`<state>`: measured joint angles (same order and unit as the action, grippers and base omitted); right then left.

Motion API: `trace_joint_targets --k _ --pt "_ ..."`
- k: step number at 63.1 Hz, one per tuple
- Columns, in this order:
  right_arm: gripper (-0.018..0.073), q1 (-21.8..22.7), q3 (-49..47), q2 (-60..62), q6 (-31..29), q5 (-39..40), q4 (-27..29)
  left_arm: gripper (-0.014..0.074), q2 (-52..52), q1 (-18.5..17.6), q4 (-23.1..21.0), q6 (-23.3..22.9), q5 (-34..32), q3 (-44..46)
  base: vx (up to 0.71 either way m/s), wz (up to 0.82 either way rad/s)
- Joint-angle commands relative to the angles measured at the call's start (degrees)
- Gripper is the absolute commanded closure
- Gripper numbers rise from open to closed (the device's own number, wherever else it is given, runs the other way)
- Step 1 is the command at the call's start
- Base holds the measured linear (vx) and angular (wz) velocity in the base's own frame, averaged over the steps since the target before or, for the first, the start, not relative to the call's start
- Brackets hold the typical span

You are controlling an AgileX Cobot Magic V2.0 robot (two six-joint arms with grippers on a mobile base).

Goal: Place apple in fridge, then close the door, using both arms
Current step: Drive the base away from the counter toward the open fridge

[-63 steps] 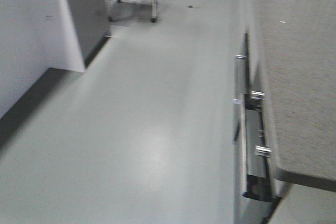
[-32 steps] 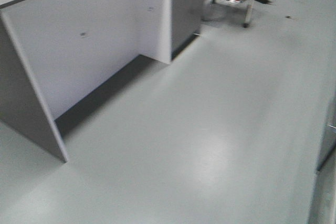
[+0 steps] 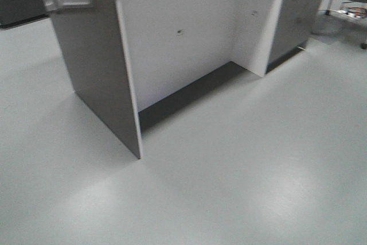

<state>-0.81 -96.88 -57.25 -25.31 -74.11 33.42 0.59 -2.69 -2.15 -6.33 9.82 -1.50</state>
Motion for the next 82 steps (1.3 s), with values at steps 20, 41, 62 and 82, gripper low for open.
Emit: trace_joint_targets --k 20,41,62,82 --pt "0.0563 0.01 -1.07 0.15 -0.05 1.00 1.97 0.0603 0.88 -0.24 -0.55 -0.46 -4.11 -1.17 0.03 0.46" --pt "0.0563 0.01 -1.07 0.15 -0.05 1.00 1.97 0.0603 0.88 -0.24 -0.55 -0.46 -4.11 -1.17 0.06 0.59" --pt "0.0563 0.01 -1.07 0.15 -0.05 1.00 1.97 0.0603 0.88 -0.24 -0.55 -0.46 -4.11 -1.17 0.09 0.54" --pt "0.0563 0.01 -1.07 0.15 -0.05 1.00 1.97 0.0603 0.88 -0.24 -0.55 -0.46 -4.11 -1.17 0.13 0.39"
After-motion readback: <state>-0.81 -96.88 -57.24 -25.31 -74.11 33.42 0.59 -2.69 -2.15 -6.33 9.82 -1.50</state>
